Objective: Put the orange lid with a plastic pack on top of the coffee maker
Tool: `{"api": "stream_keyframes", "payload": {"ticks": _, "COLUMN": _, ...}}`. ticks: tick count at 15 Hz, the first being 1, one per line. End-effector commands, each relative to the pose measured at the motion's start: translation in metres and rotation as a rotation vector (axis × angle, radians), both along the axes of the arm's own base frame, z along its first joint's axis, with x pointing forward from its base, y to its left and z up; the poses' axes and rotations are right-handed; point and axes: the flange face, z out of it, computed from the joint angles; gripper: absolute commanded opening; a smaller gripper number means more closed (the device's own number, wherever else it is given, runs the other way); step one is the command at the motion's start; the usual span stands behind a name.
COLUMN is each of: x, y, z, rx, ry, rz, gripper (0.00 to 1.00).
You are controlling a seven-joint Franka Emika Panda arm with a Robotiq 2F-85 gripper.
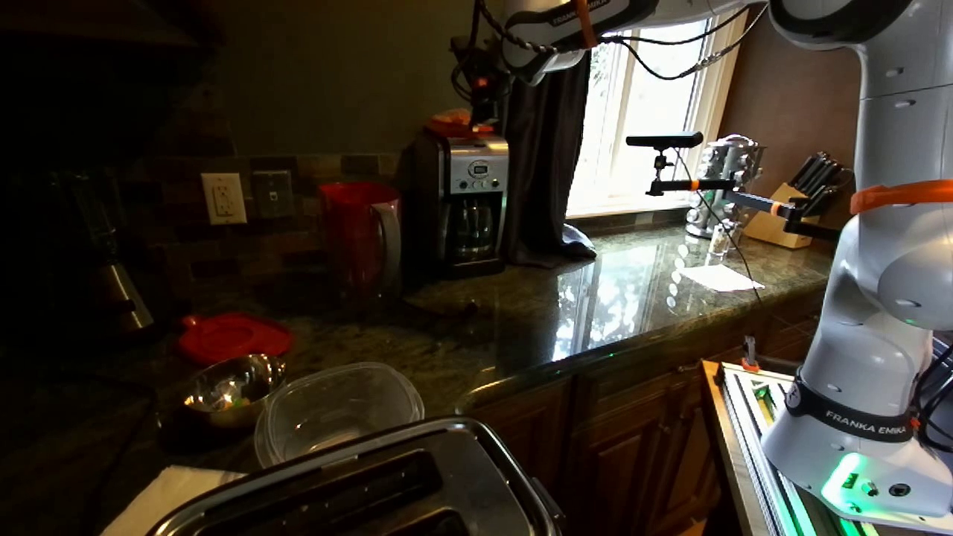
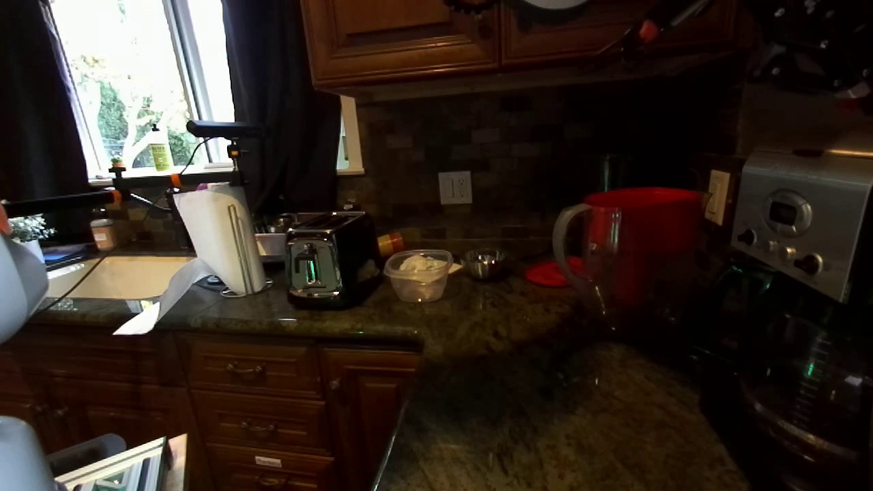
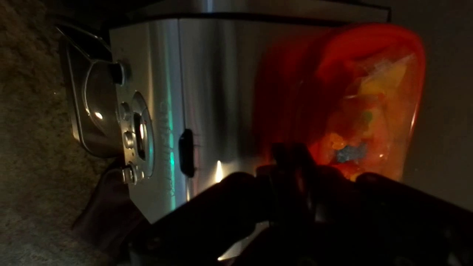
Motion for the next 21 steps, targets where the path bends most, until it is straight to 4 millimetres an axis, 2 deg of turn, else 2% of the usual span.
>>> {"api": "stream_keyframes", "payload": {"ticks": 1, "x": -0.004, "y": 0.004, "z": -0.002, "rx": 0.012, "ry": 0.006, "rz": -0.017, "gripper": 0.33}}
{"api": "stream_keyframes", "payload": {"ticks": 2, "x": -0.004, "y": 0.005, "z": -0.001, "rx": 0.008, "ry": 0.004, "rz": -0.016, "gripper": 0.34}}
{"api": "stream_keyframes", "payload": {"ticks": 11, "x": -0.012, "y": 0.01, "z": 0.019, "rx": -0.003, "ry": -0.029, "rz": -0.006, "gripper": 0.99}}
{"api": "stream_keyframes", "payload": {"ticks": 16, "x": -0.017, "y": 0.011, "z": 0.024, "rx": -0.008, "ry": -0.012, "rz": 0.009, "gripper": 1.0}}
{"api": "stream_keyframes", "payload": {"ticks": 21, "x": -0.051, "y": 0.011, "z": 0.044, "rx": -0.089, "ry": 0.024, "rz": 0.122, "gripper": 1.0}}
